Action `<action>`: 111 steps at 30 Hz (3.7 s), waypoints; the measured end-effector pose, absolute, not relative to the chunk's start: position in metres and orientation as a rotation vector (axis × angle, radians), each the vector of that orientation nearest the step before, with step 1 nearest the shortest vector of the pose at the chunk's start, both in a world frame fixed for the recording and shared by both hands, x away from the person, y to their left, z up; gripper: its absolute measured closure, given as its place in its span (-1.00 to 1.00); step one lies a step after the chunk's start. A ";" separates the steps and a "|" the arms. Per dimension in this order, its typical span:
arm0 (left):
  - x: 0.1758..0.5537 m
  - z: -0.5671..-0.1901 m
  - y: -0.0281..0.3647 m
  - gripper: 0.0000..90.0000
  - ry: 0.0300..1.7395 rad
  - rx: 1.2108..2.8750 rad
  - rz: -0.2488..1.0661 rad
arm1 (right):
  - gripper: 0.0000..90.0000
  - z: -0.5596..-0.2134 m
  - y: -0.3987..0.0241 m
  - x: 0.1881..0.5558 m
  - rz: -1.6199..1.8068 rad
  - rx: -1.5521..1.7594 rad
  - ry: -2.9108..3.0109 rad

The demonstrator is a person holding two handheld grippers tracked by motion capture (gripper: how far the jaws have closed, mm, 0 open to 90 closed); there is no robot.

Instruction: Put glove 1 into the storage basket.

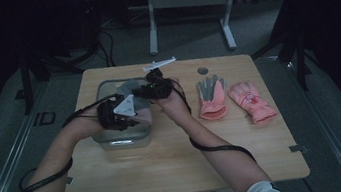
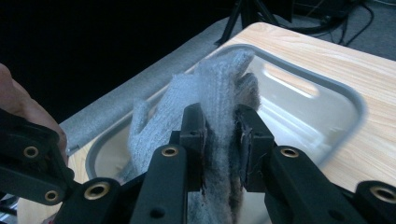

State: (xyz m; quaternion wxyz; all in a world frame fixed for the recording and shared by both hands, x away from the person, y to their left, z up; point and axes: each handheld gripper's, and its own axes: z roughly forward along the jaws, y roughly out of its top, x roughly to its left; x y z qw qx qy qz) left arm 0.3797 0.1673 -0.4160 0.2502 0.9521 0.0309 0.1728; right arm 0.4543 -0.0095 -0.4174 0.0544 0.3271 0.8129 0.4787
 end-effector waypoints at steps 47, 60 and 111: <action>0.438 -0.479 0.172 -0.15 0.463 2.674 0.303 | -0.23 -0.453 -0.019 0.485 1.271 1.042 2.473; 0.423 -0.450 0.157 -0.61 0.547 2.529 0.294 | -0.58 -0.443 -0.069 0.464 1.292 1.050 2.397; 0.313 -0.497 0.028 -0.99 0.640 2.397 0.333 | 0.02 -0.451 -0.250 0.469 1.167 1.232 2.215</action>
